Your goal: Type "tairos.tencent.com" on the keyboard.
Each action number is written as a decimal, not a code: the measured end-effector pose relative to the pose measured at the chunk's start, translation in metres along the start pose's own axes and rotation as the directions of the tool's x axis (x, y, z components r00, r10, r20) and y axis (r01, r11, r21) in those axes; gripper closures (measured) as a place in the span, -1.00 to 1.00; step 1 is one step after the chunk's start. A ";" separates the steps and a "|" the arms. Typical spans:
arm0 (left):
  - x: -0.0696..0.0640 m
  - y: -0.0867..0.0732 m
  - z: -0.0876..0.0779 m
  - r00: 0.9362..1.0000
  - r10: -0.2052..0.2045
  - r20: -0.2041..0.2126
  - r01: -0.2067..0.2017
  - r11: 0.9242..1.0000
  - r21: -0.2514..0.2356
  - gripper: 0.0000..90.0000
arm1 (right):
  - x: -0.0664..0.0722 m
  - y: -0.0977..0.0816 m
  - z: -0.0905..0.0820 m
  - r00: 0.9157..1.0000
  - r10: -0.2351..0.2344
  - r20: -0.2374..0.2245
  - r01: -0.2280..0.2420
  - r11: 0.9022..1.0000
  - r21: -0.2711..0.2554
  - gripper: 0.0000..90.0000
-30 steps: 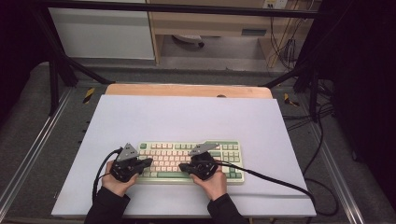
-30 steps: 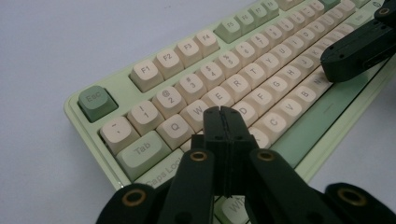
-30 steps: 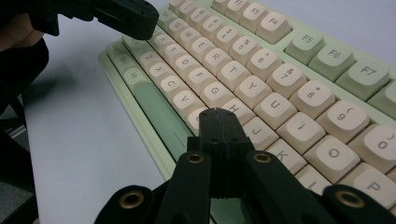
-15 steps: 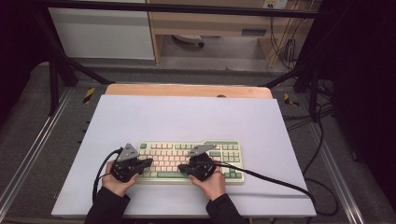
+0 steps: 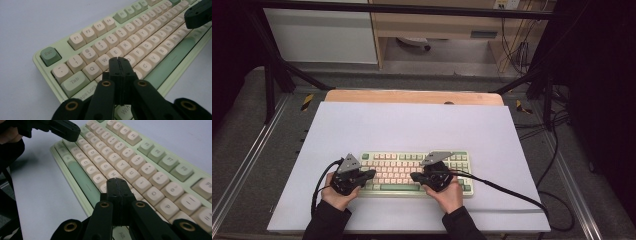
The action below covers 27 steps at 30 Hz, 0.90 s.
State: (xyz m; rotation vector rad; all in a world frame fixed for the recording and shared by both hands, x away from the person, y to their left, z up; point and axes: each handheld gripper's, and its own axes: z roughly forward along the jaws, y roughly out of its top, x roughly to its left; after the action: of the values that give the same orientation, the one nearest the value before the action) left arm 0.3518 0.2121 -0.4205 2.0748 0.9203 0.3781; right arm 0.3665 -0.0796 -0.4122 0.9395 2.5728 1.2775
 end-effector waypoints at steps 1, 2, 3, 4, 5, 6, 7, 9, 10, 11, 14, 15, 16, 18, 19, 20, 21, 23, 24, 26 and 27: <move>0.000 0.000 0.000 1.000 0.001 0.001 -0.001 1.000 0.000 1.00 | -0.002 -0.001 -0.002 1.000 0.007 0.002 -0.007 1.000 -0.001 1.00; -0.001 0.000 0.000 1.000 0.001 0.002 -0.001 1.000 0.000 1.00 | -0.004 -0.002 -0.004 1.000 0.006 0.004 -0.006 1.000 -0.001 1.00; -0.001 0.001 0.000 1.000 0.002 0.002 -0.002 1.000 -0.001 1.00 | -0.005 -0.004 -0.006 1.000 0.014 0.006 -0.014 1.000 -0.002 1.00; -0.001 0.001 0.000 1.000 0.002 0.003 -0.002 1.000 0.000 1.00 | -0.007 -0.005 -0.008 1.000 0.015 0.009 -0.015 1.000 -0.001 1.00; -0.002 0.001 0.001 1.000 0.003 0.002 -0.003 1.000 0.000 1.00 | -0.009 -0.007 -0.010 1.000 0.021 0.010 -0.021 1.000 -0.002 1.00; -0.002 0.001 0.001 1.000 0.003 0.002 -0.003 1.000 0.001 1.00 | -0.011 -0.008 -0.012 1.000 0.026 0.011 -0.026 1.000 -0.005 1.00; -0.003 0.002 0.002 1.000 0.004 0.004 -0.004 1.000 0.001 1.00 | -0.013 -0.010 -0.013 0.999 0.032 0.016 -0.032 0.999 -0.005 1.00; -0.004 0.002 0.003 1.000 0.003 0.005 -0.003 1.000 0.003 1.00 | -0.016 -0.013 -0.017 0.999 0.037 0.020 -0.037 0.999 -0.007 1.00; -0.005 0.003 0.004 1.000 0.005 0.007 -0.005 1.000 0.006 1.00 | -0.017 -0.014 -0.018 0.999 0.042 0.018 -0.042 0.999 -0.007 1.00; -0.006 0.003 0.005 1.000 0.006 0.009 -0.006 1.000 0.007 1.00 | -0.018 -0.015 -0.020 0.999 0.042 0.019 -0.042 0.999 -0.014 1.00; -0.009 0.006 0.008 1.000 0.013 0.013 -0.014 1.000 0.010 1.00 | -0.021 -0.018 -0.024 0.998 0.050 0.024 -0.049 0.999 -0.018 1.00; -0.010 0.007 0.008 1.000 0.016 0.015 -0.016 1.000 0.009 1.00 | -0.022 -0.019 -0.025 0.999 0.048 0.024 -0.048 0.999 -0.020 1.00; -0.010 0.008 0.009 1.000 0.020 0.016 -0.020 1.000 0.011 1.00 | -0.023 -0.020 -0.026 0.998 0.053 0.026 -0.053 0.998 -0.019 1.00; -0.012 0.010 0.010 1.000 0.021 0.017 -0.022 1.000 0.010 1.00 | -0.024 -0.021 -0.027 0.998 0.054 0.028 -0.054 0.998 -0.017 1.00; -0.012 0.011 0.011 1.000 0.022 0.017 -0.022 1.000 0.010 1.00 | -0.025 -0.022 -0.028 0.998 0.054 0.029 -0.054 0.998 -0.015 1.00; -0.013 0.012 0.012 1.000 0.022 0.017 -0.022 1.000 0.009 1.00 | -0.025 -0.023 -0.028 0.998 0.056 0.029 -0.056 0.998 -0.016 1.00; -0.014 0.013 0.013 1.000 0.024 0.019 -0.024 1.000 0.010 1.00 | -0.026 -0.024 -0.028 0.998 0.053 0.027 -0.052 0.998 -0.017 1.00; -0.015 0.015 0.014 0.999 0.028 0.018 -0.028 1.000 0.012 1.00 | -0.026 -0.026 -0.029 0.998 0.053 0.028 -0.052 0.999 -0.016 1.00; -0.015 0.016 0.015 0.999 0.029 0.017 -0.030 0.999 0.013 1.00 | -0.026 -0.026 -0.029 0.998 0.055 0.029 -0.055 0.998 -0.016 1.00; -0.015 0.018 0.016 0.999 0.029 0.015 -0.029 0.999 0.013 1.00 | -0.026 -0.027 -0.030 0.998 0.059 0.031 -0.059 0.998 -0.015 1.00; -0.015 0.018 0.017 1.000 0.027 0.014 -0.027 1.000 0.012 1.00 | -0.026 -0.028 -0.031 0.998 0.057 0.031 -0.057 0.998 -0.015 1.00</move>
State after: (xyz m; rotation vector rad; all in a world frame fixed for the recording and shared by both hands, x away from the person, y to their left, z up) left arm 0.3591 0.1844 -0.4156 2.1002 0.8891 0.3733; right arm 0.3634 -0.1281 -0.4178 1.0287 2.5269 1.2827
